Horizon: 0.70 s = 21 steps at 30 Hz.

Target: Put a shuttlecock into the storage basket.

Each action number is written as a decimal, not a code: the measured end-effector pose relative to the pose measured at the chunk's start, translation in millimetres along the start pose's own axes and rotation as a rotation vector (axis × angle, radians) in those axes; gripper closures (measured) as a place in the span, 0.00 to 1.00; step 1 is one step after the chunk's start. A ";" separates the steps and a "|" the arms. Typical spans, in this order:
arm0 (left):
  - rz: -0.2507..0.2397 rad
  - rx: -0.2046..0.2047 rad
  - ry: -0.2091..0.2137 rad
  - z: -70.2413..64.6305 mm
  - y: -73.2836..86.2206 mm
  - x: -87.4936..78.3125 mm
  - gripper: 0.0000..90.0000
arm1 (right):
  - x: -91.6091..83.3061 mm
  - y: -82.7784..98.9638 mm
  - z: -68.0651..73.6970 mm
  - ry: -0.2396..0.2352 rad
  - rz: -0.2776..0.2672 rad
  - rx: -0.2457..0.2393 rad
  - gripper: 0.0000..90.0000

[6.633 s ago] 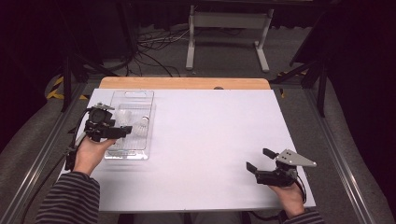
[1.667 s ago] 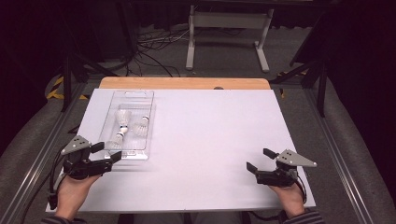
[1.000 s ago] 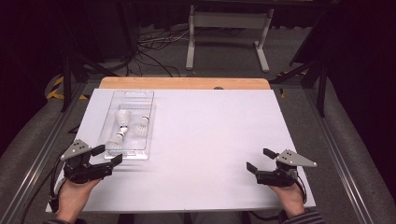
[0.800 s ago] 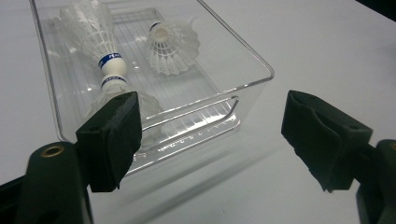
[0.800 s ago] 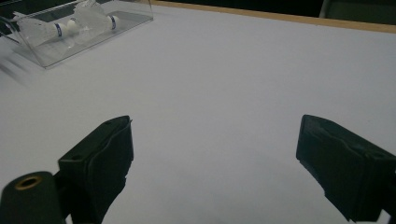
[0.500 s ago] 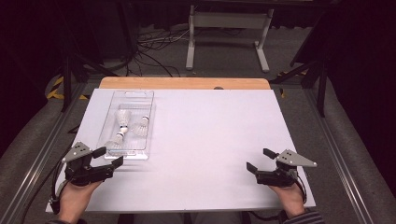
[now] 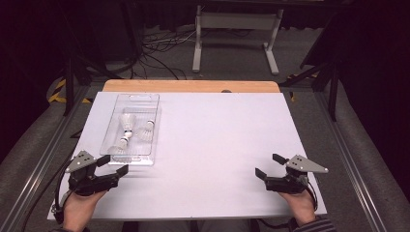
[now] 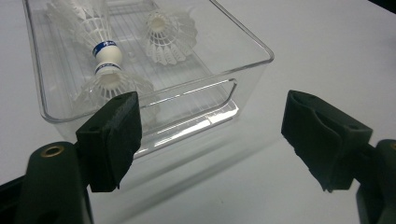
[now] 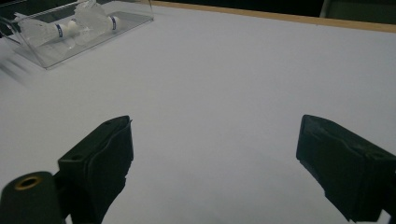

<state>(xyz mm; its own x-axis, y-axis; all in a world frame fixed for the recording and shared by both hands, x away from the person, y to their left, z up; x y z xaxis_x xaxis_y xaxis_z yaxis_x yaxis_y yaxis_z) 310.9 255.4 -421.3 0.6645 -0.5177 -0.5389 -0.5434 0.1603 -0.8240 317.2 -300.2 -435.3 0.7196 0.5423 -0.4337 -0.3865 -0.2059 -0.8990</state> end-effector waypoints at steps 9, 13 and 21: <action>0.001 0.000 -0.001 -0.1 4.6 -0.6 0.23 | -0.1 0.1 -0.3 -0.002 -0.002 0.001 0.13; 0.003 -0.001 -0.002 -0.3 5.8 0.2 0.23 | -0.2 0.1 -0.1 0.000 0.000 -0.001 0.13; 0.018 -0.009 0.000 1.1 9.4 3.1 0.22 | -0.2 0.1 -0.1 -0.002 -0.001 0.000 0.13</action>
<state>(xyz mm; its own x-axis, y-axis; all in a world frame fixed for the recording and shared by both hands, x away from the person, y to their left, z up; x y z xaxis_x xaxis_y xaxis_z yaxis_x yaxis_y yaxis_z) 308.4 256.1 -430.9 0.6547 -0.5149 -0.5534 -0.5596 0.1619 -0.8128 317.0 -300.4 -435.4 0.7188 0.5442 -0.4327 -0.3856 -0.2057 -0.8994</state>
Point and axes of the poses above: each handheld gripper's, and its own axes: x roughly forward along the jaws, y roughly out of its underside, z roughly to its left, the point moved 1 cm from there along x, roughly forward along the jaws, and after that the axes turned 1 degree about z, right-handed, at the moved point
